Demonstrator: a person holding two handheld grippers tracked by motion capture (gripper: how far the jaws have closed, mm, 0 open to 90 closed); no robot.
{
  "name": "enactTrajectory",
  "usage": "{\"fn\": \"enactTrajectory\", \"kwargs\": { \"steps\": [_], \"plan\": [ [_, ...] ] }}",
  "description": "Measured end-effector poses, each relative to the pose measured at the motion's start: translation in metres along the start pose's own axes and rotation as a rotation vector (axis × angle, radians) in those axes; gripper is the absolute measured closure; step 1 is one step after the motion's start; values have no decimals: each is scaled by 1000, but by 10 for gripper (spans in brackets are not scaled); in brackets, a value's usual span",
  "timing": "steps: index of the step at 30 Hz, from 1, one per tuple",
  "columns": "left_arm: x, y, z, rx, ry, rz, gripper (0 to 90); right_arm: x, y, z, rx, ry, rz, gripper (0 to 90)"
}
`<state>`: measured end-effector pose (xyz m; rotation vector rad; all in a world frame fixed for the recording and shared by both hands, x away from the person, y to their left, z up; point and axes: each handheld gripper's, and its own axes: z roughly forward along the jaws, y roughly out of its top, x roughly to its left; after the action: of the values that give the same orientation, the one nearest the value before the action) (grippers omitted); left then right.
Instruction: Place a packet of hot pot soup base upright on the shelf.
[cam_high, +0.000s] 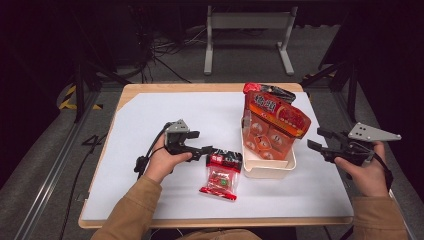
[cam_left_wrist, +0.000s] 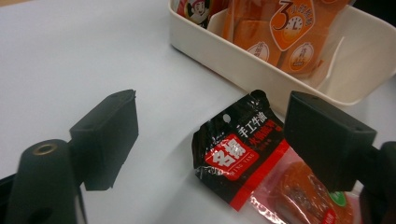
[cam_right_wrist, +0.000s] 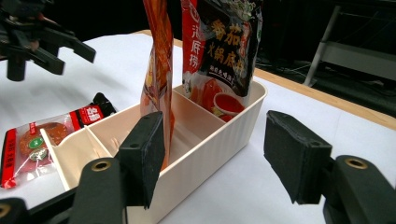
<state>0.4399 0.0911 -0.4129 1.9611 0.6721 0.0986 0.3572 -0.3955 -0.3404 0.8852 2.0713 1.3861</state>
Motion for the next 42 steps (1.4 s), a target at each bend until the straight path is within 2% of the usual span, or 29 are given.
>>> {"fn": "enactTrajectory", "kwargs": {
  "steps": [9,11,13,18,21,26,35,38,42],
  "plan": [
    [9,-8,21,44,-10,-27,247,-1,-2,1,1,-1,-5,390],
    [10,-10,24,54,-22,-43,266,-1,-2,1,3,-3,-6,389],
    [12,-11,26,64,-34,-35,287,-2,-2,1,3,-1,-6,389],
    [12,-13,30,100,-73,-51,369,-2,-3,3,17,10,-14,409],
    [12,-14,33,121,-83,-57,404,-1,-3,3,18,14,-15,411],
    [13,-17,39,142,-103,-67,426,-1,-3,3,15,16,-14,411],
    [10,-20,46,175,-145,-70,432,0,-4,5,20,21,-13,406],
    [9,-20,48,186,-167,-61,461,2,-4,7,24,24,-15,404],
    [8,-21,49,195,-176,-62,493,3,-4,8,27,25,-17,403]
  ]
}}
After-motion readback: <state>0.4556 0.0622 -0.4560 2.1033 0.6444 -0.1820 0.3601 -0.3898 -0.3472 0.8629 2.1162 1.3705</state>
